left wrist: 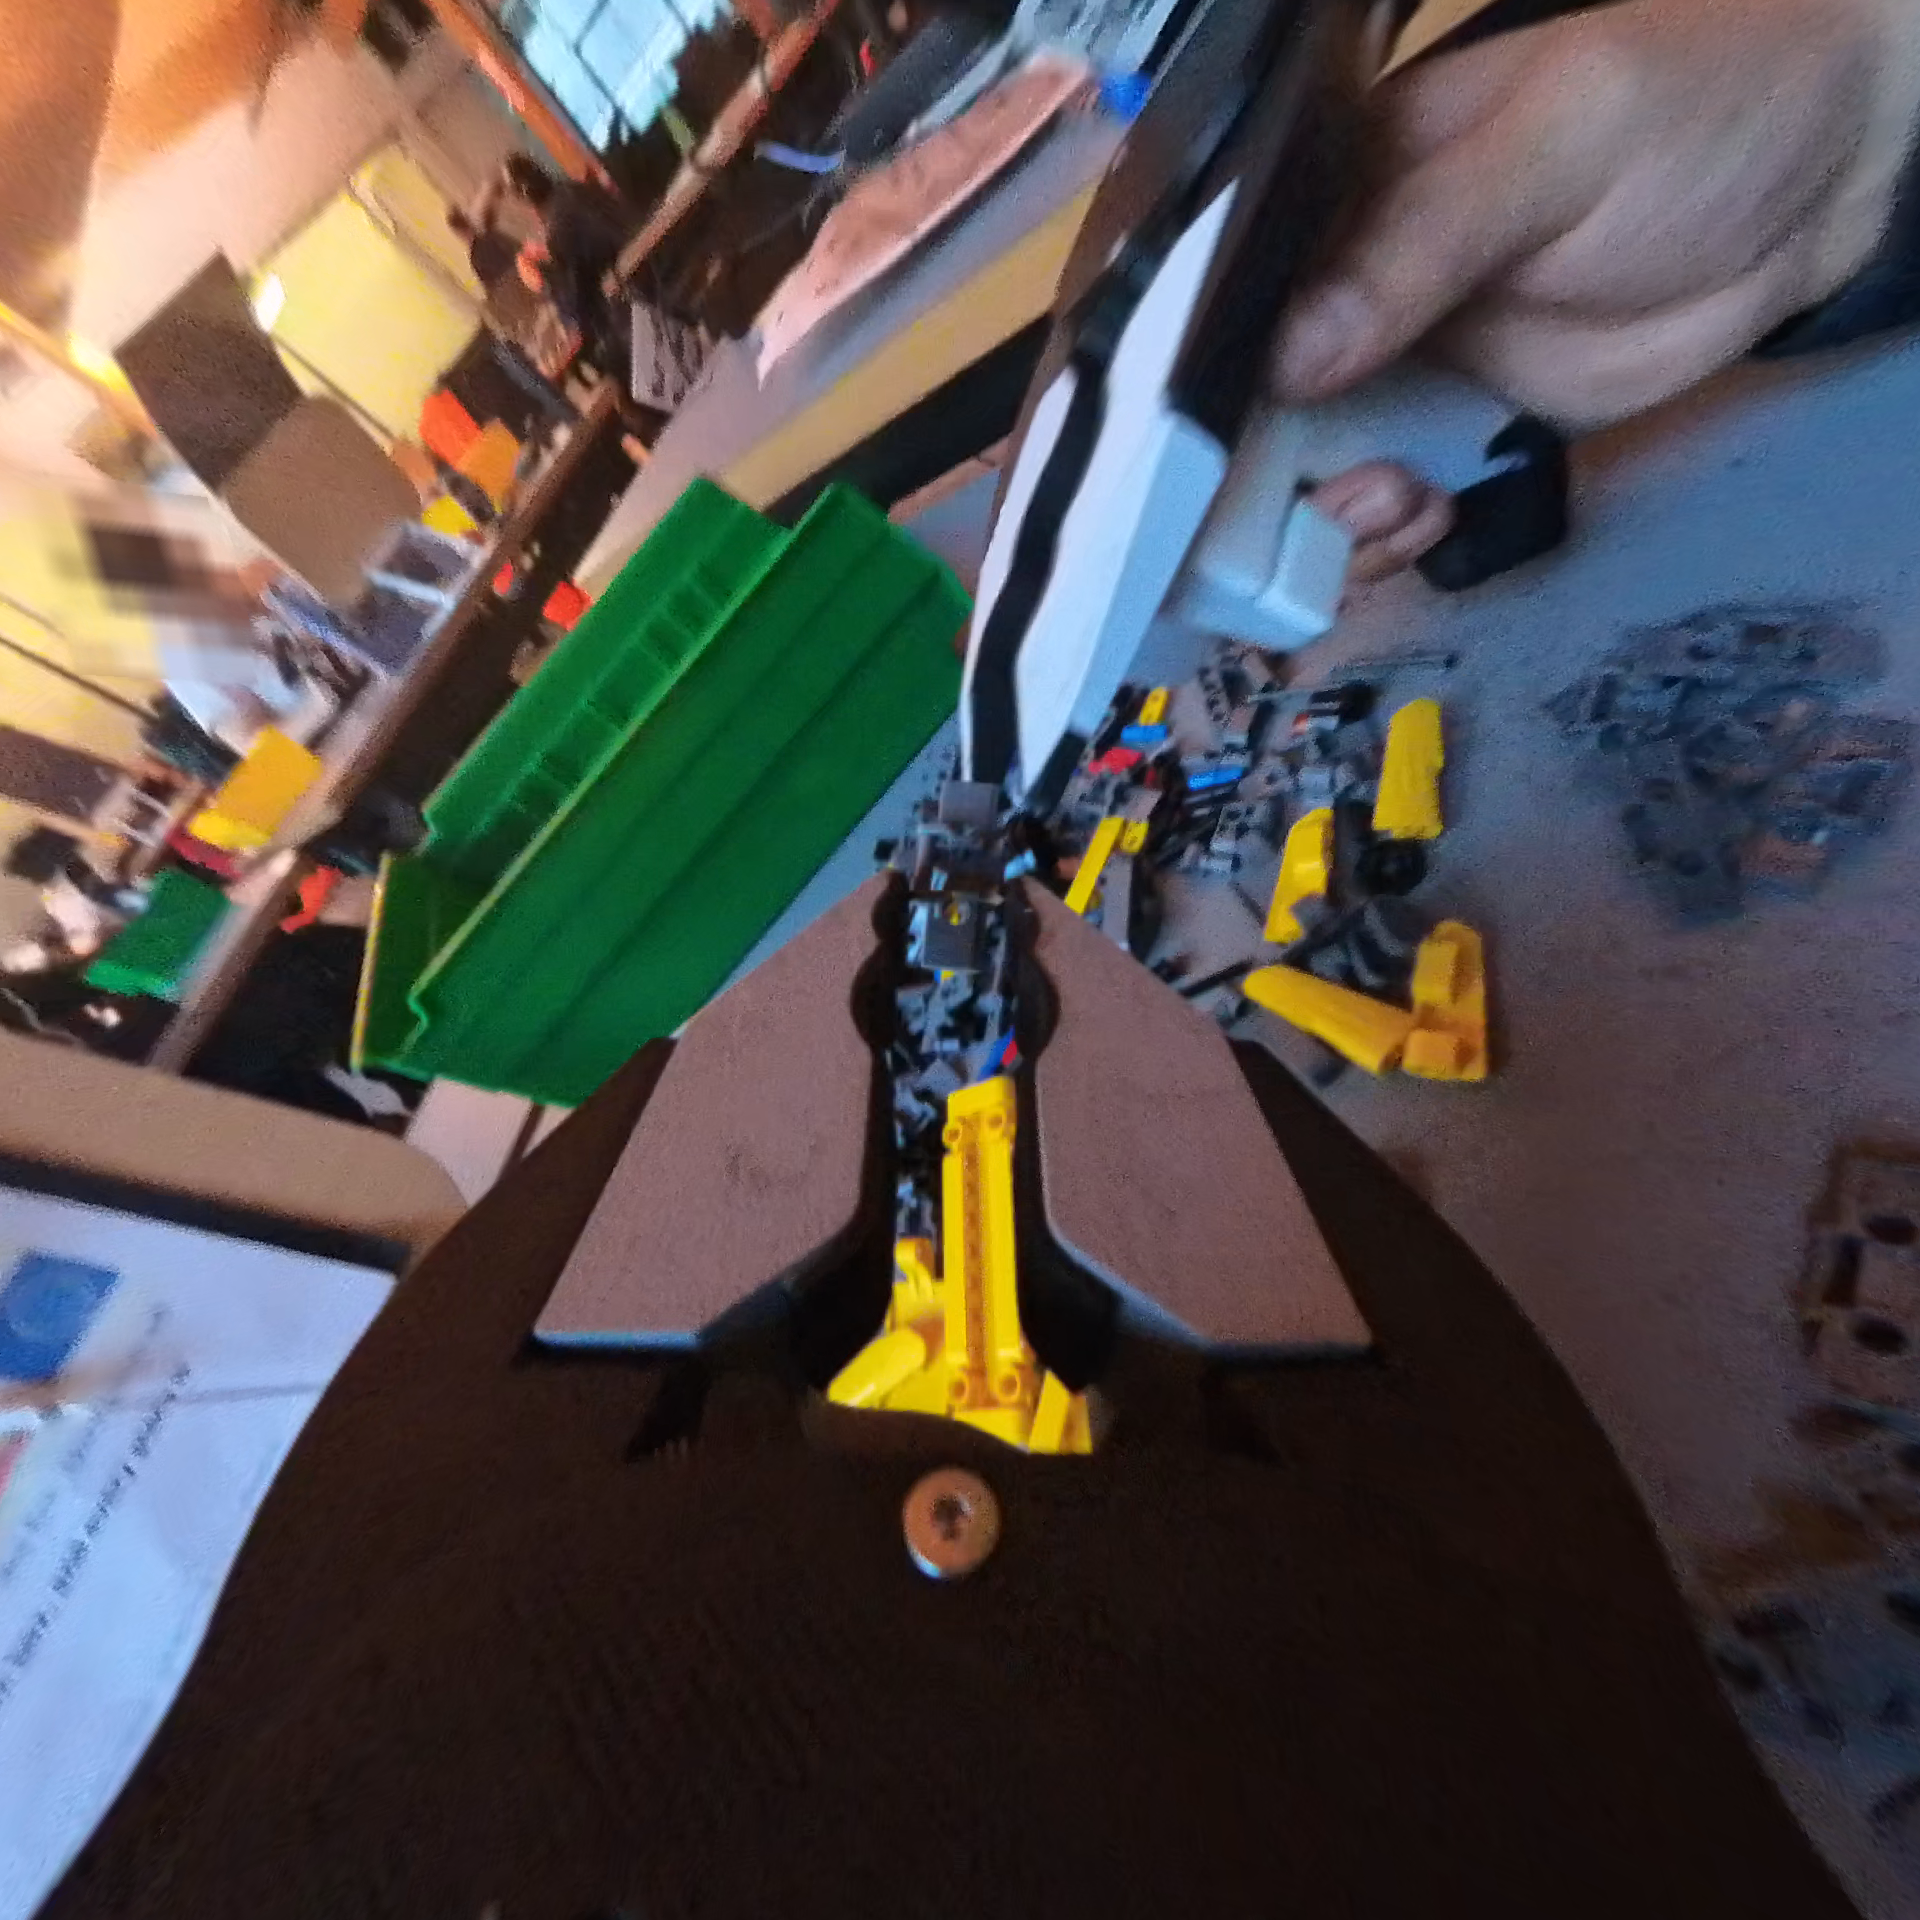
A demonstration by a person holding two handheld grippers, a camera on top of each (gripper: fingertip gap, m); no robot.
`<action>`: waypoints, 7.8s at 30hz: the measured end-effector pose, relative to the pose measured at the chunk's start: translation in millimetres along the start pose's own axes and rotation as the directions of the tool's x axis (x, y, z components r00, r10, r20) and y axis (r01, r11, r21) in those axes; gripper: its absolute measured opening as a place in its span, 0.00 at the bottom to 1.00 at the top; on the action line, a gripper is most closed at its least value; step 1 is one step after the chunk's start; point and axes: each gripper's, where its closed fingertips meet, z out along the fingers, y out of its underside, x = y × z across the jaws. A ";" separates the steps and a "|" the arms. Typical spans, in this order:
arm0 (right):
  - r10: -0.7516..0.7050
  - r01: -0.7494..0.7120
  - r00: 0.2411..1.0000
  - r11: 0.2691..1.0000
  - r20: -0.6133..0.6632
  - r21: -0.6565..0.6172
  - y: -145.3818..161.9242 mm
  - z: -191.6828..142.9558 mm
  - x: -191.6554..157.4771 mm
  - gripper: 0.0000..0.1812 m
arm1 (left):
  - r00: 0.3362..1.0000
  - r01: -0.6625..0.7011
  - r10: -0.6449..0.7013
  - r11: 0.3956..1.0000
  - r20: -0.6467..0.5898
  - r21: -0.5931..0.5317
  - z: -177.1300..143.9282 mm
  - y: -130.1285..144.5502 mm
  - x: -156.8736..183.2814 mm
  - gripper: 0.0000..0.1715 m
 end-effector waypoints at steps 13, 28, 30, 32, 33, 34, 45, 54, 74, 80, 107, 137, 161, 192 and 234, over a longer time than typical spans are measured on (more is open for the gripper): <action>0.070 -0.082 0.977 0.995 0.202 0.050 -9.7 -7.3 -26.1 0.04 | 0.995 -0.096 0.094 0.994 0.035 0.054 -0.6 -21.5 9.1 0.08; 0.037 -0.037 0.999 0.931 -0.008 -0.364 87.3 -73.7 -57.8 0.02 | 0.995 0.069 -0.067 0.998 0.079 -0.014 4.3 -4.2 -8.6 0.09; 0.002 -0.028 0.998 0.908 -0.063 -0.419 104.8 -77.4 -55.4 0.02 | 0.984 0.110 -0.099 0.992 0.149 -0.068 5.0 6.5 -22.6 0.08; -0.052 -0.003 0.992 0.898 -0.114 -0.441 113.0 -77.7 -48.5 0.02 | 0.958 0.221 -0.204 0.973 0.204 -0.067 1.0 13.9 -39.8 0.08; -0.063 -0.001 0.989 0.898 -0.131 -0.440 113.8 -77.2 -45.5 0.03 | 0.933 0.297 -0.279 0.954 0.226 -0.047 -2.5 17.1 -49.2 0.08; -0.062 -0.005 0.989 0.897 -0.138 -0.442 114.4 -77.0 -44.1 0.03 | 0.904 0.374 -0.358 0.927 0.233 -0.027 -6.1 21.1 -56.9 0.08; -0.158 0.104 0.971 0.955 -0.177 -0.279 36.4 -64.4 -17.3 0.07 | 0.672 0.740 -0.700 0.639 0.242 -0.211 -9.0 94.2 -59.1 0.19; -0.150 0.150 0.970 0.989 -0.192 -0.014 -31.2 -8.7 37.4 0.07 | 0.636 0.771 -0.700 0.564 0.324 -0.295 -10.1 129.7 -57.2 0.15; -0.028 0.046 0.992 0.988 -0.120 0.151 -36.8 -16.5 29.1 0.03 | 0.815 0.572 -0.531 0.678 0.231 -0.462 7.3 132.8 -46.9 0.16; -0.030 0.045 0.996 0.984 -0.087 0.171 -41.8 -17.3 19.5 0.03 | 0.867 0.460 -0.481 0.676 0.129 -0.576 2.3 128.3 -51.6 0.15; 0.008 -0.020 0.996 0.992 0.094 0.125 -35.0 -11.7 -9.6 0.07 | 0.948 0.277 -0.312 0.904 -0.058 -0.326 -18.4 49.6 -39.0 0.04; -0.080 0.121 0.961 0.982 0.264 -0.143 4.1 -12.2 -52.0 0.03 | 0.995 0.100 -0.099 0.987 -0.013 0.126 -43.0 -52.1 19.2 0.06; -0.306 0.468 0.864 0.782 0.400 -0.411 82.1 -42.3 -66.5 0.07 | 0.736 0.676 -0.634 0.676 0.237 -0.293 -24.9 74.7 -80.9 0.21; -0.362 0.399 0.912 0.892 0.193 -0.211 27.0 -31.5 -40.5 0.03 | 0.717 0.681 -0.624 0.531 0.310 -0.505 10.3 150.8 -88.2 0.14; -0.068 0.249 0.941 0.802 0.331 -0.543 96.2 -53.5 -48.7 0.05 | 0.944 0.309 -0.288 0.943 0.158 -0.125 -39.4 10.5 -3.5 0.20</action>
